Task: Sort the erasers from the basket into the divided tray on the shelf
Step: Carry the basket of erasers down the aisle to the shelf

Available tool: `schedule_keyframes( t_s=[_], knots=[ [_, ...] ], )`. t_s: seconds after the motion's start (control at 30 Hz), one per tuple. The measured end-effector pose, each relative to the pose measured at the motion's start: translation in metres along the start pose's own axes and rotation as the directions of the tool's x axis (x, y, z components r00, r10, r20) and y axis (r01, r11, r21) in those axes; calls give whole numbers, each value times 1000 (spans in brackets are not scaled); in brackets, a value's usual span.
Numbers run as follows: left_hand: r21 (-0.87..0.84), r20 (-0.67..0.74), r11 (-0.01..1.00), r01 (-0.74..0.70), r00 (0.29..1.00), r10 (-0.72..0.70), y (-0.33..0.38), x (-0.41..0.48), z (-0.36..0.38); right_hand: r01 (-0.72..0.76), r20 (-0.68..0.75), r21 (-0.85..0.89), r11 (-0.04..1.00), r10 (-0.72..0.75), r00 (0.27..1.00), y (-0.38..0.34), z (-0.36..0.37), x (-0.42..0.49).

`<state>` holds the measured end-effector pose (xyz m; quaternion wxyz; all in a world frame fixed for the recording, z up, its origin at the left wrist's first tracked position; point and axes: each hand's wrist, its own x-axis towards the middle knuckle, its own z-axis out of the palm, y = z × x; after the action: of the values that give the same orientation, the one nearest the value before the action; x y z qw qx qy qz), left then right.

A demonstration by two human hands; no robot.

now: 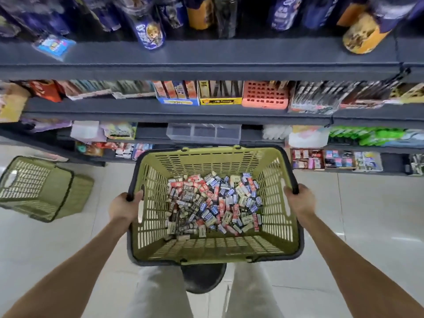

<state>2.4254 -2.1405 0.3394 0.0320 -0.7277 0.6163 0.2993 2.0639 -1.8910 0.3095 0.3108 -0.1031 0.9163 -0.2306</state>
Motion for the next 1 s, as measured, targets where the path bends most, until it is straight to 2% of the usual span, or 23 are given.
schedule_keyframes(
  t_s=[0.1,0.27,0.47,0.83,1.0],
  knots=[
    [6,92,998,-61,994,60,-4,43,6,-52,-51,73,996,55,997,2,26,-3],
    [73,178,981,-182,970,166,-17,105,25,-117,-113,100,988,128,985,7,69,8],
    [86,218,958,-275,943,251,-37,153,69,-119,-138,101,988,132,982,25,112,39],
    [128,190,935,-330,934,303,-62,208,154,-74,-28,7,997,74,997,70,162,117],
    [215,208,903,-372,921,329,-61,227,179,-75,64,-35,997,77,995,82,179,141]
  ],
)
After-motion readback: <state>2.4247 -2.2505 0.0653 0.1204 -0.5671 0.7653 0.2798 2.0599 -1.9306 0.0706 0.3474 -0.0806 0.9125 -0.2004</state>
